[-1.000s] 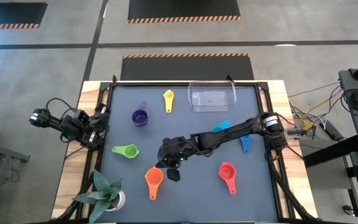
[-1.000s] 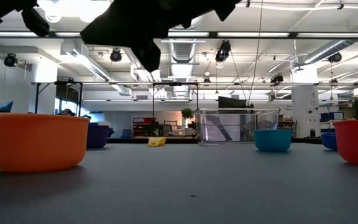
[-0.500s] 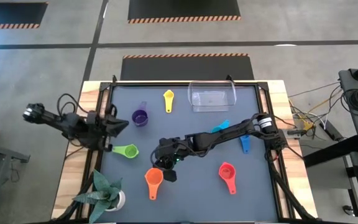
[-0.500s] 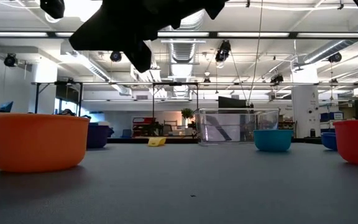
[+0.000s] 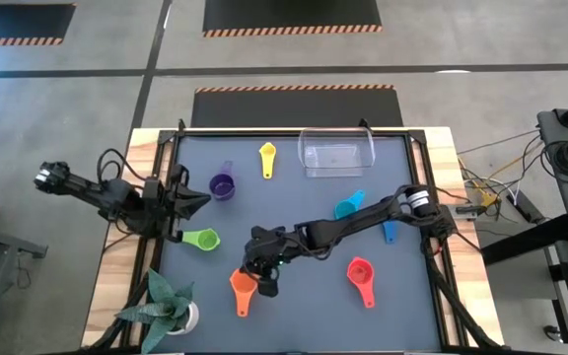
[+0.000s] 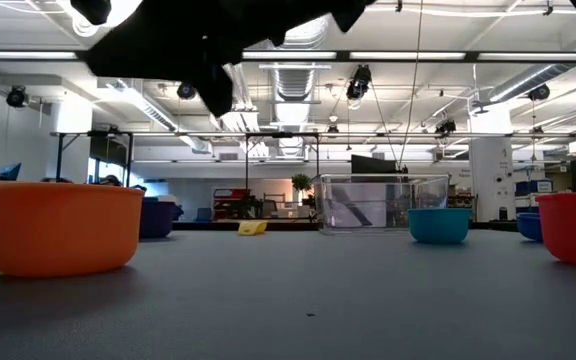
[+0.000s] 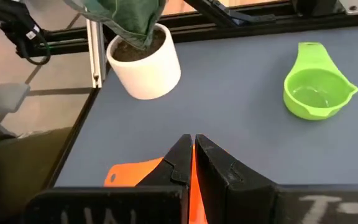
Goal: Nest measuring cups in basket
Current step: Stack the orange measuring cup on top of the violet measuring cup
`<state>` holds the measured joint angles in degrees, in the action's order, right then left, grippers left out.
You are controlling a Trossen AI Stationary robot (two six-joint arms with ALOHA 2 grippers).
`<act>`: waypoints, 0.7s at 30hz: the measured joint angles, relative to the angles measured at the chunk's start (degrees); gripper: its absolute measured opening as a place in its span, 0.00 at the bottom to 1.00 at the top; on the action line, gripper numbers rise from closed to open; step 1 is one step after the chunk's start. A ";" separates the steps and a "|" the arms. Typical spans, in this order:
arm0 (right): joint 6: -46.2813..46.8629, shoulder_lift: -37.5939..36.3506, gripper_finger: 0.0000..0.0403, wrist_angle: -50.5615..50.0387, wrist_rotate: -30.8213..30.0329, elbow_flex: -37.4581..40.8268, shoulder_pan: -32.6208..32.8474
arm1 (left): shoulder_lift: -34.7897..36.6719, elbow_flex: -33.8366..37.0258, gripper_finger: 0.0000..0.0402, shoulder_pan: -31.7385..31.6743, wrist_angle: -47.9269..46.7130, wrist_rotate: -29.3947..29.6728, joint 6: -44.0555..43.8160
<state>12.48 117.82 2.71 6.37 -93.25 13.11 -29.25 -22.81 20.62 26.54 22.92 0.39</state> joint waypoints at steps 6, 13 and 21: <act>0.97 4.25 0.02 0.13 1.50 -1.40 0.04 | -0.03 0.00 0.00 0.00 -0.04 0.00 -0.05; 0.97 6.10 0.02 -13.56 4.07 -5.64 0.09 | -0.03 0.00 0.00 0.00 -0.05 -0.02 -0.07; 0.97 5.79 0.02 -17.04 0.66 -5.88 0.13 | -0.03 0.00 0.00 0.00 -0.05 -0.01 -0.08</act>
<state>13.45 123.61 -14.33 7.03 -99.13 13.23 -29.28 -22.81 20.62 26.49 22.90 0.31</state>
